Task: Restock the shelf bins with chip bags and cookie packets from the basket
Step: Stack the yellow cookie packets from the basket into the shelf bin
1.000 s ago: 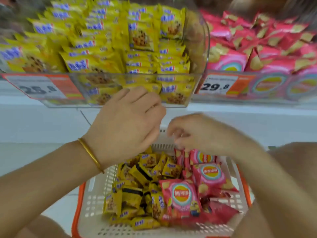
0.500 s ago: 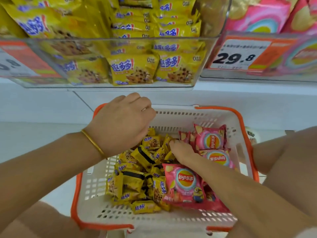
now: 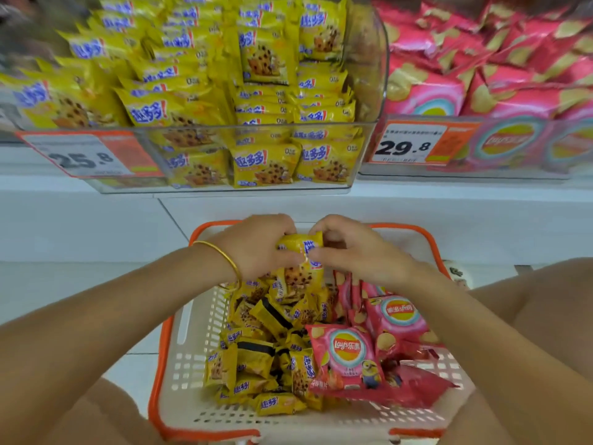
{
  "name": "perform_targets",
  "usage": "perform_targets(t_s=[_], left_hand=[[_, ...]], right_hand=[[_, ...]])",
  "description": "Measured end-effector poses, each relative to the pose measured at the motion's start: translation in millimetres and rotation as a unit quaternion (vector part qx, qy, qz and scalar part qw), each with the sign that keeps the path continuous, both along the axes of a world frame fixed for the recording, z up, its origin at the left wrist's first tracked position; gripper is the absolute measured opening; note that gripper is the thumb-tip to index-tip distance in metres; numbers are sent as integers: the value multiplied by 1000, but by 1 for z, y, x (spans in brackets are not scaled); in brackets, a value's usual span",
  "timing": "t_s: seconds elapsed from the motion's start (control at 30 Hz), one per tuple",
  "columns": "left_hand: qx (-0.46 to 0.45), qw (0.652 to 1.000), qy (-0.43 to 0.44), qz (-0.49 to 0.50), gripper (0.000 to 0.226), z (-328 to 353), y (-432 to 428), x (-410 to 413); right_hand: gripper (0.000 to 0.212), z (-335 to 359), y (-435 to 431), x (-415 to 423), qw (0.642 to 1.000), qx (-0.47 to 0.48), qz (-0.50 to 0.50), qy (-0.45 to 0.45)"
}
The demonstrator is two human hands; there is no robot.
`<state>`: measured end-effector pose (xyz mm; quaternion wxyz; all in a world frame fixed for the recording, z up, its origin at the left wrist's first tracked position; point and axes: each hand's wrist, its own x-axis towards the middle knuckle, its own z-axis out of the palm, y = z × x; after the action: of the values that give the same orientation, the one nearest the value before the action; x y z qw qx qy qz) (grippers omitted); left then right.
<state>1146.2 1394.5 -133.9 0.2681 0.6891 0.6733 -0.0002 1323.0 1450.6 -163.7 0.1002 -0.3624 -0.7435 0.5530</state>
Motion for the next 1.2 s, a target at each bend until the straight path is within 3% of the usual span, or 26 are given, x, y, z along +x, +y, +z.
perform_targets(t_s=[0.13, 0.27, 0.37, 0.43, 0.5, 0.57, 0.63, 0.73, 0.93, 1.13, 1.2], left_hand=[[96, 977, -180, 66, 26, 40, 2, -2], [225, 922, -293, 115, 27, 76, 2, -1], [429, 856, -252, 139, 30, 99, 8, -13], [514, 844, -110, 106, 32, 106, 15, -28], [511, 855, 40, 81, 38, 104, 22, -43], [461, 875, 122, 81, 47, 99, 27, -48], [423, 889, 155, 87, 51, 93, 29, -46], [411, 892, 165, 85, 51, 85, 30, -46], [407, 893, 174, 81, 51, 80, 33, -48], [410, 893, 169, 79, 50, 79, 33, -49], [416, 890, 170, 76, 49, 79, 33, -49]], right_hand=[[26, 44, -12, 6, 989, -78, -100, 78], [4, 112, -6, 1, 992, 51, -88, 78], [16, 166, 15, -17, 973, 180, -131, 67], [27, 189, 37, -39, 946, 278, -168, 14], [29, 199, 62, -64, 894, 391, -193, -101], [7, 202, 79, -86, 837, 467, -204, -198], [23, 198, 96, -103, 814, 476, -193, -272], [34, 186, 116, -119, 801, 475, -161, -326], [26, 175, 156, -133, 786, 491, -85, -365], [23, 175, 169, -133, 698, 564, -64, -437], [22, 174, 172, -132, 687, 575, -60, -441]])
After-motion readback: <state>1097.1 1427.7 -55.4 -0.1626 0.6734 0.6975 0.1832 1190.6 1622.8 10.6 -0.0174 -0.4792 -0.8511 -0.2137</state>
